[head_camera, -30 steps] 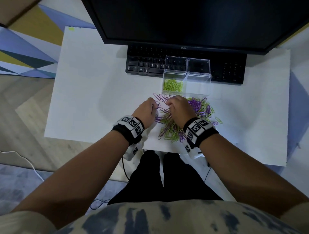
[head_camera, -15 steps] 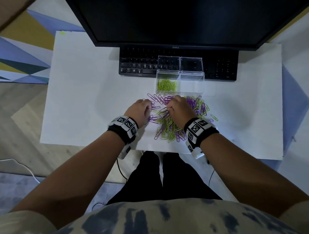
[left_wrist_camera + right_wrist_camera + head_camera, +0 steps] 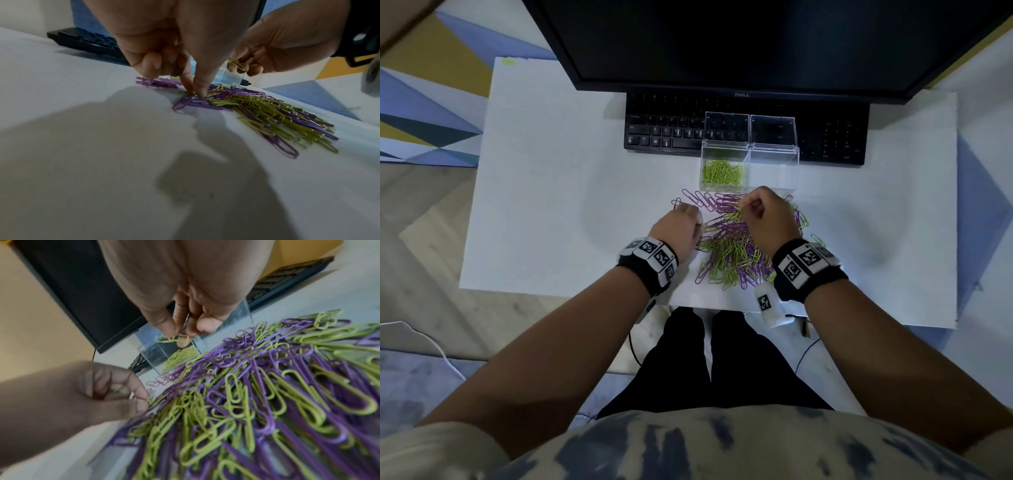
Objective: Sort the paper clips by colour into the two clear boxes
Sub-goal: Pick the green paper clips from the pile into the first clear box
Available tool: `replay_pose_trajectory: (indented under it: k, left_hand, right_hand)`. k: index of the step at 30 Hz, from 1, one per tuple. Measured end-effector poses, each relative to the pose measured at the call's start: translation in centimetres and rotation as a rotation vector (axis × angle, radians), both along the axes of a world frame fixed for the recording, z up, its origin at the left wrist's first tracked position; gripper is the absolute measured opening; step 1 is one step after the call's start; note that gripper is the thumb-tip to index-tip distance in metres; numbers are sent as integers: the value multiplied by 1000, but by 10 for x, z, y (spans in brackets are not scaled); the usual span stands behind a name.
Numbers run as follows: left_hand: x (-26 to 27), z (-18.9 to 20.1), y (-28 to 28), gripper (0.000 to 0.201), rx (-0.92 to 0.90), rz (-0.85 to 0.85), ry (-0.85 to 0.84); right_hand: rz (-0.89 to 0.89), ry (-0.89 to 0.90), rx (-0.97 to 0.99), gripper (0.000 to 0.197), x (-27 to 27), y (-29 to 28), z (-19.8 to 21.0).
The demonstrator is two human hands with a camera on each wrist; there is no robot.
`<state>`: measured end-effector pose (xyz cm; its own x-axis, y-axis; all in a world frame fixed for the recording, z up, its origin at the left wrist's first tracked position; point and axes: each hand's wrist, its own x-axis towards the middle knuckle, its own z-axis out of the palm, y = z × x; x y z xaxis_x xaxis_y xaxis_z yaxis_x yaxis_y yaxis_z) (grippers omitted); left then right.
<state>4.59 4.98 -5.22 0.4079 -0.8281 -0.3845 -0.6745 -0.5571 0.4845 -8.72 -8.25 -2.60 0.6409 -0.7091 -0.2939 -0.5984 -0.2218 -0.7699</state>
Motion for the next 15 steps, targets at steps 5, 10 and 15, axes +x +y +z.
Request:
replay_pose_trajectory:
  k: [5,10,15]
  left_hand:
    - [5,2,-4,19,109,-47,11]
    - [2,1,-6,28,187,-153,-63]
    - [2,3,-1,22,72,-95,24]
  right_hand:
    - [-45,-50,242,27,-3,-2,4]
    - [-299,-252,795,30,1,0,4]
    - [-273,-249,853,26,6,2,11]
